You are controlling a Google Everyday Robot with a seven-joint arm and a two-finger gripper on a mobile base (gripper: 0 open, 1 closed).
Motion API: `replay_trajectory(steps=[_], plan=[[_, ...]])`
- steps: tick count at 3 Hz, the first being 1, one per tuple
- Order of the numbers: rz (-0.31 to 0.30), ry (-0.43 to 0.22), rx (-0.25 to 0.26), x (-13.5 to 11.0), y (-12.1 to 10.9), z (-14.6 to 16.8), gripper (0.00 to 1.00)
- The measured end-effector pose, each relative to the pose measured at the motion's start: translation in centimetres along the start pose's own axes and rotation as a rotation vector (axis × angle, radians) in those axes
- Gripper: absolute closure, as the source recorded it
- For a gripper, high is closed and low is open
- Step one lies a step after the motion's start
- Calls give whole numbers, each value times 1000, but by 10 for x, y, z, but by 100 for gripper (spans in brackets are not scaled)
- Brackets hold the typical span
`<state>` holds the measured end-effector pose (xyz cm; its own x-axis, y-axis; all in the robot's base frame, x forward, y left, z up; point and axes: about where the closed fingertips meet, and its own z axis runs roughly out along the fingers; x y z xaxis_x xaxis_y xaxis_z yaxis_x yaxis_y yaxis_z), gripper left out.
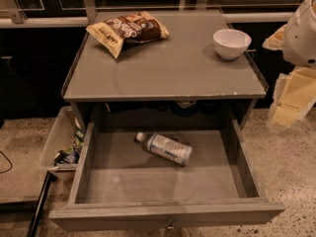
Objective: Pick blue plastic bottle from top drawer and place on counter
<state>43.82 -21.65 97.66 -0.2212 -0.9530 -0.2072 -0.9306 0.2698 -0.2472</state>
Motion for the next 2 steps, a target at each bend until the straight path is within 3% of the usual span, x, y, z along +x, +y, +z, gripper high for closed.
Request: replay_trajectory(steps=[2], plan=[[7, 12, 20, 4, 1, 8, 0]])
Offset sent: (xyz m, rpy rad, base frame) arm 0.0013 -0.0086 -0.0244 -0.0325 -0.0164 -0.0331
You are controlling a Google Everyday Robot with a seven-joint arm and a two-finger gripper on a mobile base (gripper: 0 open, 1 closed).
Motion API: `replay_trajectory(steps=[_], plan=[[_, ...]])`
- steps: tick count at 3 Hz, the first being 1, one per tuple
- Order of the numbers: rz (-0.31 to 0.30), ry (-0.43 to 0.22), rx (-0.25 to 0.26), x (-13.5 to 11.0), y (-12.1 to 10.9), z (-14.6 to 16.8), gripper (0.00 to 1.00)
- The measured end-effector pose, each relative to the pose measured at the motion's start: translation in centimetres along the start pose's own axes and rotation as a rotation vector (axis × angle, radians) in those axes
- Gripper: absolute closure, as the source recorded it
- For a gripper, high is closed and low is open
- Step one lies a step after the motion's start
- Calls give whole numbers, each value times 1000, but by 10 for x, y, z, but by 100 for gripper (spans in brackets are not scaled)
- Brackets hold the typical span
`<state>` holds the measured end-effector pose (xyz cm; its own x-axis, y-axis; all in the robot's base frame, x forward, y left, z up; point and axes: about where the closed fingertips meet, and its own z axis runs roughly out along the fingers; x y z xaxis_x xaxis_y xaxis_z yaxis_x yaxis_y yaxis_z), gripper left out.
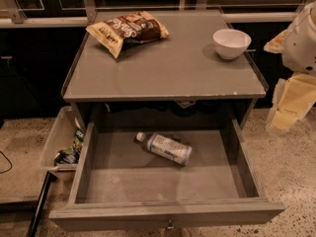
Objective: Pick blue plastic bottle from top drawer and place on counter
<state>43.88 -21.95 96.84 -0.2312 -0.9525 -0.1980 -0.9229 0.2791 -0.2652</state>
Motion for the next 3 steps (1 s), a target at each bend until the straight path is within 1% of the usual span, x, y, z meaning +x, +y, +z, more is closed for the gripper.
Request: replay_trajectory(steps=[1, 2, 3], plan=[[-2, -26, -1, 10, 7, 27, 0], [-3, -70, 4, 21, 14, 67, 0], [6, -125, -12, 33, 15, 116, 0]])
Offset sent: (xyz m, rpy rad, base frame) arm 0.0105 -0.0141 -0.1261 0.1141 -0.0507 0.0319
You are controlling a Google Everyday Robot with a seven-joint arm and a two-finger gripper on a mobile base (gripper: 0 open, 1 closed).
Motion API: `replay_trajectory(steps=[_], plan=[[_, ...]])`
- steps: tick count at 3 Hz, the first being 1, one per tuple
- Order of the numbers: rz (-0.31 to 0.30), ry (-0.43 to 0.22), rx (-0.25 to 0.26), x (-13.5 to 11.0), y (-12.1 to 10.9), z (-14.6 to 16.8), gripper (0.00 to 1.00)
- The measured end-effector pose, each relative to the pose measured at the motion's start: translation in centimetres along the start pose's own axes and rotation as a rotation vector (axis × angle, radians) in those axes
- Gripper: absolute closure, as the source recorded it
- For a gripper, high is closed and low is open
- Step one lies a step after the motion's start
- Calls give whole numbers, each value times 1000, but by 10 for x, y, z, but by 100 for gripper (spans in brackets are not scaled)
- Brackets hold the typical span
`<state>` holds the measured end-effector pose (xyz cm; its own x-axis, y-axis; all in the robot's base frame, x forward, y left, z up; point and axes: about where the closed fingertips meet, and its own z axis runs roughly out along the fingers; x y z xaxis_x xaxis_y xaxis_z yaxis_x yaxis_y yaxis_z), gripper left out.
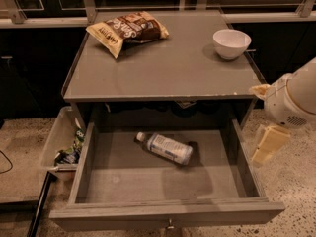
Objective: Pick blue plastic bottle from top drawer and place on counter
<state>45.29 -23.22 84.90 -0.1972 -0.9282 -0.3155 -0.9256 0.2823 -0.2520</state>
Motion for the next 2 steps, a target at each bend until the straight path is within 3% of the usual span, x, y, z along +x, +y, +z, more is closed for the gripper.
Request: replay_trajectory(steps=[1, 2], plan=[[30, -37, -51, 13, 0, 43, 0], [30, -37, -51, 13, 0, 43, 0]])
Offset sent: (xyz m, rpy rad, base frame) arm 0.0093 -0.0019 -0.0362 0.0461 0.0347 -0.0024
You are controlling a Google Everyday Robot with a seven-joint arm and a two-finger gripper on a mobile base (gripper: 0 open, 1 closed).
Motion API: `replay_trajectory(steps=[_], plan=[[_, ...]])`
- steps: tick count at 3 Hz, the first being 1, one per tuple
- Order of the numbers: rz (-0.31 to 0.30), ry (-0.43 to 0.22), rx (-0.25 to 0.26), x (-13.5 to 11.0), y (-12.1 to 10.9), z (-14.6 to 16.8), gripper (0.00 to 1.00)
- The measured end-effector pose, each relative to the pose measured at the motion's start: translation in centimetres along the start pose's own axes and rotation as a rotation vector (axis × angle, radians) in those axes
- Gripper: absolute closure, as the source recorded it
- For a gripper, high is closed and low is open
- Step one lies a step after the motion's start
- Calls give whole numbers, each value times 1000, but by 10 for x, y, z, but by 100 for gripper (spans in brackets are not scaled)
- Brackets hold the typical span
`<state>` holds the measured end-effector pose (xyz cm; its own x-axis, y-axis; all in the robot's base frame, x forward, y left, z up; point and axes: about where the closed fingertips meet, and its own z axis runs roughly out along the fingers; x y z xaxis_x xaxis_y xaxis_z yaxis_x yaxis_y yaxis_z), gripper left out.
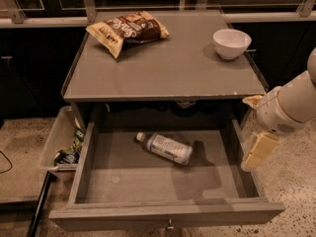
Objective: Pick blue plastic bottle from top drawer and place on counter
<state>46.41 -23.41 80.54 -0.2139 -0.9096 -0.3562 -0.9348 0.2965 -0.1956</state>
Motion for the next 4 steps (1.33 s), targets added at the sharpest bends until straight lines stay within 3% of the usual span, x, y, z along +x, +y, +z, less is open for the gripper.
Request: replay_trajectory(steps=[1, 3, 4], plan=[[-12, -40, 9, -7, 11, 19, 0], [36, -253, 12, -38, 31, 92, 0], [61, -318, 5, -48, 32, 123, 0]])
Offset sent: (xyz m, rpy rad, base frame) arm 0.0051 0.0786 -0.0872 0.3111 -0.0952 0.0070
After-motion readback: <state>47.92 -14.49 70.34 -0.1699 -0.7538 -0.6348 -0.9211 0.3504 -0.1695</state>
